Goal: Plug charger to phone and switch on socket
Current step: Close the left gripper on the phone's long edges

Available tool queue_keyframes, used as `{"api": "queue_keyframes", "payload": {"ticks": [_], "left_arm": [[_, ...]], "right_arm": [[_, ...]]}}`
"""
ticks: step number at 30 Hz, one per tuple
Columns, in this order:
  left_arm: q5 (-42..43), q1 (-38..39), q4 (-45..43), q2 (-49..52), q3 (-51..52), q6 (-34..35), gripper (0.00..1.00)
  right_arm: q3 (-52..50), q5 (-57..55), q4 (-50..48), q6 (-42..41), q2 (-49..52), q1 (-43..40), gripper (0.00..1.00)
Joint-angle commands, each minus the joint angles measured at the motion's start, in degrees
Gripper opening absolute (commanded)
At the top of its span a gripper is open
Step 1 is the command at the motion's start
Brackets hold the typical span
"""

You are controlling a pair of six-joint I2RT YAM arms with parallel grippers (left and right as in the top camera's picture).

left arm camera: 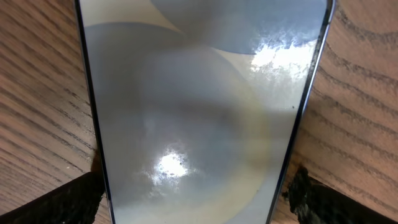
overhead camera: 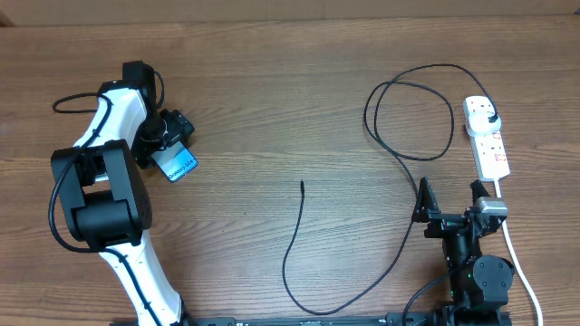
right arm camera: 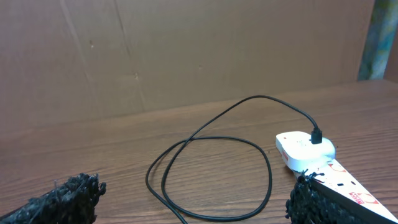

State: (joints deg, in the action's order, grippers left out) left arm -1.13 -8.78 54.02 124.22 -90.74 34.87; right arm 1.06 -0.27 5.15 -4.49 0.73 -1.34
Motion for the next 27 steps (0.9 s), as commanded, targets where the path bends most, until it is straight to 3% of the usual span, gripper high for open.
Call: {"api": "queue_keyframes", "payload": {"ticks": [1,8,27], "left_arm": [[-0.8,-0.6,0.1,1.1,0.7,1.4,0.98],[-0.7,-0.6,0.2,1.1,0.7,1.4,0.87],[-0.5,-0.6,0.4,1.1,0.7,1.4,0.84]], "right_arm": [[-0.6,-0.3,-0.3,0.1,-0.6,0.4,1.0],[-0.6,-0.3,-0.3,0.1,-0.6,0.4,1.0],[-0.6,-0.3,-0.3,0.1,-0.6,0.4,1.0]]}}
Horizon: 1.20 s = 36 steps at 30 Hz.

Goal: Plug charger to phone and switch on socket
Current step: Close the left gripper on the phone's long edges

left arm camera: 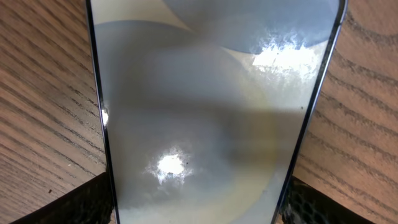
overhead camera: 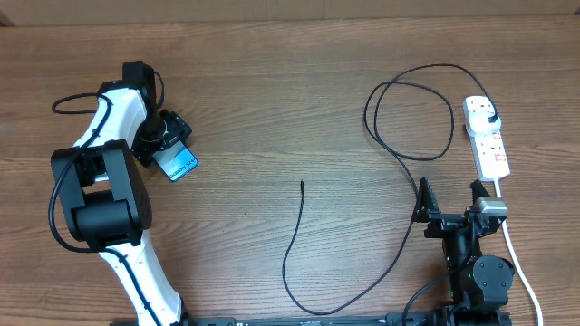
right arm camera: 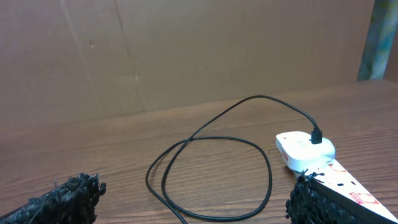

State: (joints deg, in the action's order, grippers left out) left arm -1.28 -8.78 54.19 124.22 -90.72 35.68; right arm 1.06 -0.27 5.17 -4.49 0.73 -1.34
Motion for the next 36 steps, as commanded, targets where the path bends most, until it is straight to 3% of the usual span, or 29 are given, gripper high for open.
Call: {"api": "queue_keyframes", "payload": {"ticks": [1,19,33,36], "left_arm": [[-0.4,-0.6,0.2,1.1,0.6,0.5,0.83],[-0.4,-0.6,0.6,1.1,0.6,0.5,0.81],[-0.4,-0.6,0.6,1.1,0.6,0.5,0.73],[-0.4,-0.6,0.6,1.1,0.6,0.5,0.65]], "right_arm": [[-0.6,-0.3,-0.3,0.1,-0.6,0.4,1.0],[-0.6,-0.3,-0.3,0.1,-0.6,0.4,1.0],[-0.6,-0.3,-0.3,0.1,-0.6,0.4,1.0],[-0.6,-0.3,-0.3,0.1,-0.6,0.4,1.0]]}}
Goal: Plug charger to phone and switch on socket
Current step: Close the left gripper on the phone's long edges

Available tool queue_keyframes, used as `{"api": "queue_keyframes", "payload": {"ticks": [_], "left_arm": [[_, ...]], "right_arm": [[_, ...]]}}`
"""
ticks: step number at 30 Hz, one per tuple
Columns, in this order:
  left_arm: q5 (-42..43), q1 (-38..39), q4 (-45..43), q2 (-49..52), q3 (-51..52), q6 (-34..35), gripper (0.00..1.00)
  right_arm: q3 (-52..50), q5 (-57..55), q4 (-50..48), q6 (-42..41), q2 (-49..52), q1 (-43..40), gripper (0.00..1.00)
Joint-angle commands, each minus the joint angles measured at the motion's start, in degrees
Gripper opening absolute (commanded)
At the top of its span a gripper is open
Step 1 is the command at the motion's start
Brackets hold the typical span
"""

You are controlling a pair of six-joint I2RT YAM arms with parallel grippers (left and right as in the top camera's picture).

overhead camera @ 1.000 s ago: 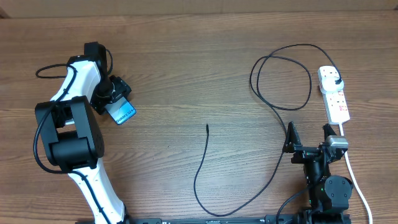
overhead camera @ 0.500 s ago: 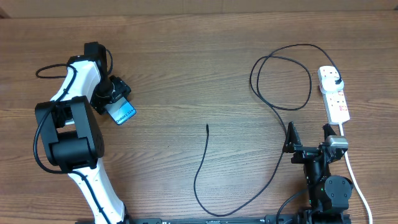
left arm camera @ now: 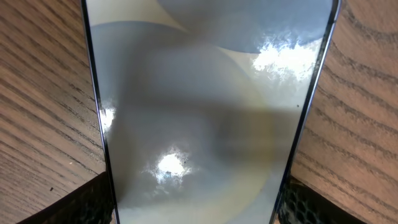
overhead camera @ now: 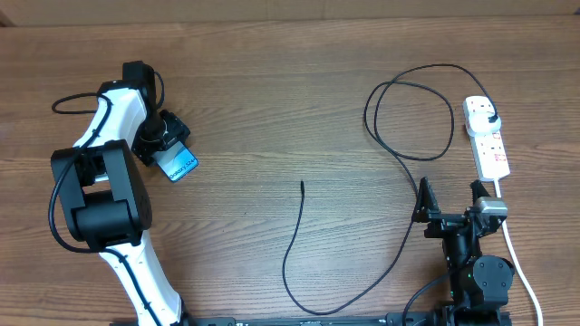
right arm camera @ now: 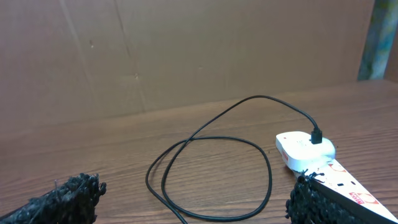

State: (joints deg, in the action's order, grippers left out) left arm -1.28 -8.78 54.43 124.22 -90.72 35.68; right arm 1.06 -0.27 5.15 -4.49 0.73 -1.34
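The phone, blue-edged with a glossy grey screen, lies at the table's left. My left gripper is shut on its near end, and the black fingers press both long edges in the left wrist view. The black charger cable loops across the right half, its free plug end lying mid-table. Its other end goes into the white power strip at the right edge, also in the right wrist view. My right gripper rests open near the front right with nothing between its fingers.
The strip's white lead runs down the right edge past the right arm's base. A thin black wire loops beside the left arm. A brown cardboard wall stands behind the table.
The phone sits a touch further left in the left wrist view, with the fingers still against its edges. The right arm, cable and power strip have not moved.
At first my left fingers stood a little off the phone's two edges. Then they were closed against both edges, and they hold it there now. The right gripper has stayed open and still throughout.
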Motion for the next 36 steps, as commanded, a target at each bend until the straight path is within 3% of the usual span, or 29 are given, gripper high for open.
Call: {"api": "queue_keyframes", "payload": {"ticks": [1,8,12,13,18,22,36], "left_arm": [[-0.4,-0.6,0.4,1.1,0.6,0.5,0.63],[-0.4,-0.6,0.3,1.1,0.6,0.5,0.52],[-0.4,-0.6,0.3,1.1,0.6,0.5,0.35],[-0.7,-0.6,0.3,1.1,0.6,0.5,0.26],[-0.7,-0.6,0.3,1.1,0.6,0.5,0.18],[-0.7,-0.6,0.3,1.1,0.6,0.5,0.04],[-0.1,-0.6,0.6,1.1,0.6,0.5,0.04]], "right_arm": [[-0.6,-0.3,-0.3,0.1,-0.6,0.4,1.0],[-0.6,-0.3,-0.3,0.1,-0.6,0.4,1.0],[-0.6,-0.3,-0.3,0.1,-0.6,0.4,1.0],[-0.6,-0.3,-0.3,0.1,-0.6,0.4,1.0],[-0.6,-0.3,-0.3,0.1,-0.6,0.4,1.0],[-0.6,-0.3,-0.3,0.1,-0.6,0.4,1.0],[-0.6,-0.3,-0.3,0.1,-0.6,0.4,1.0]]}}
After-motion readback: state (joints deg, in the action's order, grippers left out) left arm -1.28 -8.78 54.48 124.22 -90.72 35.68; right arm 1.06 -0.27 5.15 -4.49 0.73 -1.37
